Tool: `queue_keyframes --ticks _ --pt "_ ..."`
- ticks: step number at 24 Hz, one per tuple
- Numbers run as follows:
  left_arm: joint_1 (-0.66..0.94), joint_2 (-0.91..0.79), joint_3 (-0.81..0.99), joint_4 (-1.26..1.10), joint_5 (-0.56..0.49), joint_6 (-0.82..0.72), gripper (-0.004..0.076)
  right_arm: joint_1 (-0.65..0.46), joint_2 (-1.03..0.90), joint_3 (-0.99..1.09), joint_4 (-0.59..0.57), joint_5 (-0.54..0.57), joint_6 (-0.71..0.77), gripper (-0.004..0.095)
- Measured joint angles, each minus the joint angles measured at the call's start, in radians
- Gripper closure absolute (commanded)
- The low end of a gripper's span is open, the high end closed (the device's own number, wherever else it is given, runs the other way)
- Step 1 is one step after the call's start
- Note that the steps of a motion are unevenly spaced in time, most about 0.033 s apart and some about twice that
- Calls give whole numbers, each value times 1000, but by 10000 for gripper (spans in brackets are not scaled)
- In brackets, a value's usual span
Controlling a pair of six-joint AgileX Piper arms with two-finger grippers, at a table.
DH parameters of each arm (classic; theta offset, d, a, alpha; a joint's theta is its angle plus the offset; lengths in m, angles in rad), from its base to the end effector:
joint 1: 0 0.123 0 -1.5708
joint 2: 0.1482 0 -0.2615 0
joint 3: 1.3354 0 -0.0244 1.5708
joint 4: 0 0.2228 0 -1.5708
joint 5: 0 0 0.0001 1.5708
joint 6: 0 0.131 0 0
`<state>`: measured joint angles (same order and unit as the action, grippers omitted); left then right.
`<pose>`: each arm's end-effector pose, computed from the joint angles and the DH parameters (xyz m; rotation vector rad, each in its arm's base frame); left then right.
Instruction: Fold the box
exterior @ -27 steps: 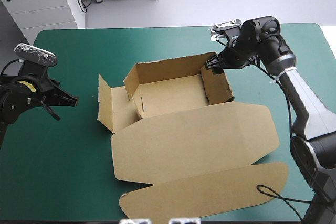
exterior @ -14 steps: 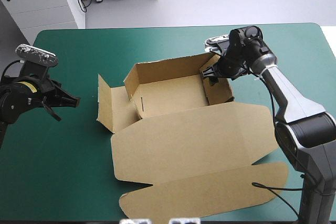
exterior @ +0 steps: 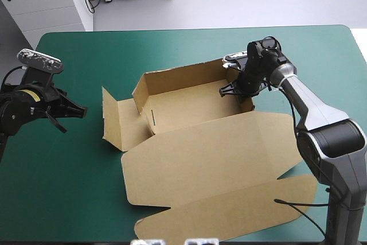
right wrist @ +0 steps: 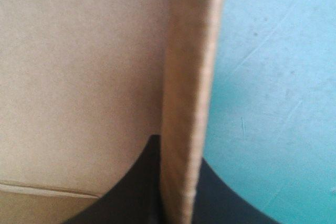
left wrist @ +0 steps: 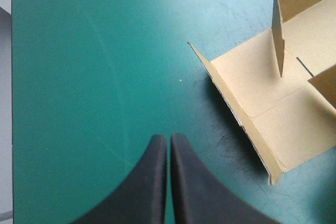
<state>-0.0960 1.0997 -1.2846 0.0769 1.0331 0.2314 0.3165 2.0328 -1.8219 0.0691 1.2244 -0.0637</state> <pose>0.2196 -0.0125 0.3643 0.3932 2.3009 0.1643 0.3802 0.1335 0.2065 -0.5296 2.8777 0.1394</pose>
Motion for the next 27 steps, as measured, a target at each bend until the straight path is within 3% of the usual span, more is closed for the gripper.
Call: queue_keyframes --ticks 8,13,22,27 --pt "0 0 0 1 -1 0 715 -20 -170 3 -6 12 -32 927" --pt "0 0 0 12 -8 -31 715 -109 -331 7 42 20 -60 927" --pt "0 0 0 41 -16 -86 715 -274 -642 191 81 28 -162 927" --pt "0 0 13 44 -57 -86 715 -310 -725 223 158 28 -212 927"
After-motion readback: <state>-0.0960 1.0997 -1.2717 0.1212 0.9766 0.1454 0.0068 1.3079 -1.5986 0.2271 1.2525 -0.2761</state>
